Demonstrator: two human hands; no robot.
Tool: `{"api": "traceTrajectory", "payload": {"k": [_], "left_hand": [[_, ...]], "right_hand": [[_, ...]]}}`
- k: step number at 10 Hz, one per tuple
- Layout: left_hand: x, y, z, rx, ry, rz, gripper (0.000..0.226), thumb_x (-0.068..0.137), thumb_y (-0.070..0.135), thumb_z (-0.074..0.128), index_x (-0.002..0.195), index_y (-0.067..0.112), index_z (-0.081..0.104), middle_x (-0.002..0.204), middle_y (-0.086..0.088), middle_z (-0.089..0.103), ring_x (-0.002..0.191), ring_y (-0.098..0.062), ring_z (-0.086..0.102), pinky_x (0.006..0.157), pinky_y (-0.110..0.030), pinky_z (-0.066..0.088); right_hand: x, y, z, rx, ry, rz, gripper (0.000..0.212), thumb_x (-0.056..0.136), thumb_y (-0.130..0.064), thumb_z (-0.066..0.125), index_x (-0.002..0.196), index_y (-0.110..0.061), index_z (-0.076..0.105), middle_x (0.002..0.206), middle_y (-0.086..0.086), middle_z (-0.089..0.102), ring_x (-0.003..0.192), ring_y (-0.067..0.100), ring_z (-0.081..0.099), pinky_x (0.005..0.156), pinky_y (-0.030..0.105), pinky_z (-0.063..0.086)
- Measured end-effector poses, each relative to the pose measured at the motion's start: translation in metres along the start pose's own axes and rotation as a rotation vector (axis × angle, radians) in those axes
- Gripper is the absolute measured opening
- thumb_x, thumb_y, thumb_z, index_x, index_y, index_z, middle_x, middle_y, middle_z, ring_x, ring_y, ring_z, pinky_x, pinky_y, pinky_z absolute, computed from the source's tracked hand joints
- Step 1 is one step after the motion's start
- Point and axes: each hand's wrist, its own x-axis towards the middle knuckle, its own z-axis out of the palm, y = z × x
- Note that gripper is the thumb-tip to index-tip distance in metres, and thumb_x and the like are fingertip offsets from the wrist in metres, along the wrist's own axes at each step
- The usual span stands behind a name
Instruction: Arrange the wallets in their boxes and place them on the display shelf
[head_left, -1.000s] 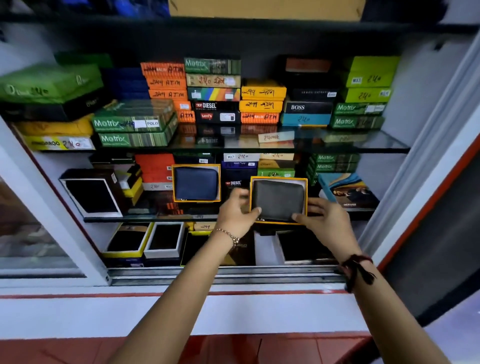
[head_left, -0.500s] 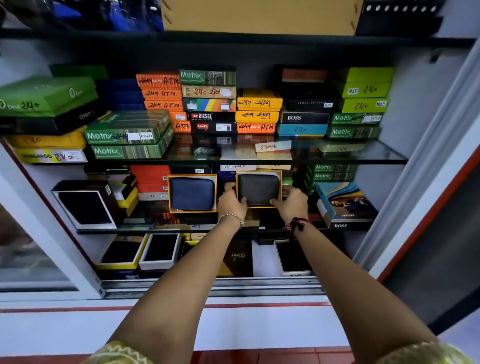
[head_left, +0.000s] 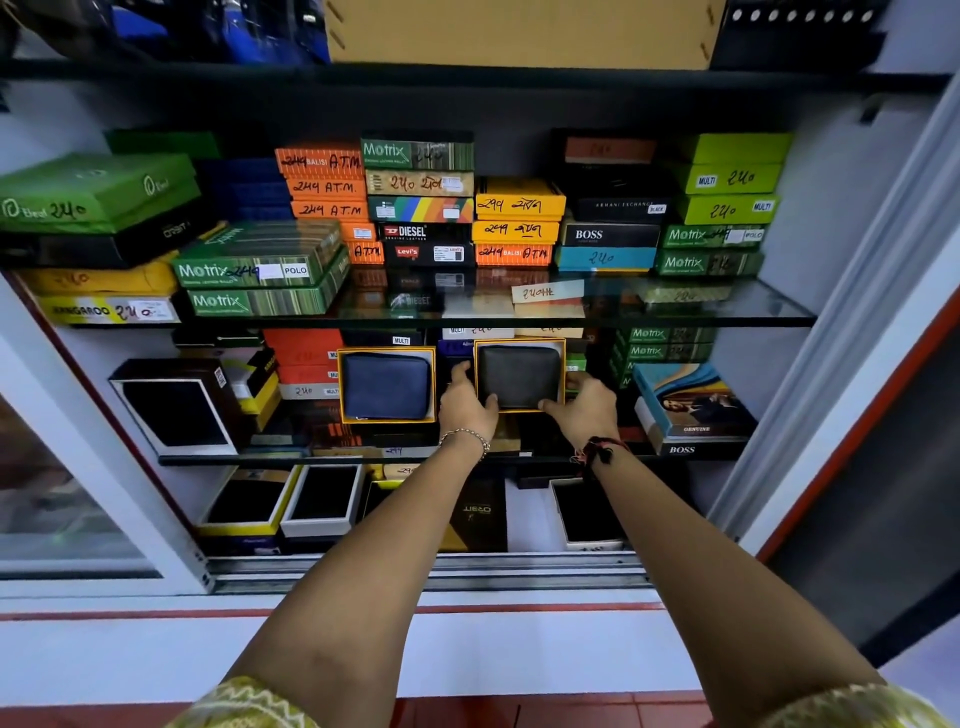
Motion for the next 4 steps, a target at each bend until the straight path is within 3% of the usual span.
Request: {"api": "traceTrajectory", "payload": {"k": [2, 4], "left_hand": [[-0.01, 0.006, -0.011, -0.03, -0.018, -0.015, 0.065, 0.086, 0.013, 0.066, 0.143, 0.011, 0.034, 0.134, -0.015, 0.058, 0.121, -0.031, 0.057, 0.1, -0.039, 0.047], [-0.061, 0.015, -0.027, 0.058, 0.069, 0.276, 0.062, 0.092, 0.035, 0.053, 0.146, 0.018, 0.029, 0.148, -0.008, 0.043, 0.134, -0.025, 0.046, 0.106, -0.039, 0.047]], "right_hand": [[-0.005, 0.001, -0.006, 0.02, -0.006, -0.016, 0.065, 0.079, -0.024, 0.083, 0.136, -0.007, 0.058, 0.134, 0.016, 0.064, 0.124, 0.031, 0.061, 0.101, 0.037, 0.05], [-0.041, -0.01, -0.026, 0.046, 0.203, -0.272, 0.051, 0.088, -0.028, 0.073, 0.134, -0.009, 0.061, 0.134, 0.013, 0.063, 0.124, 0.026, 0.06, 0.097, 0.028, 0.046]]}}
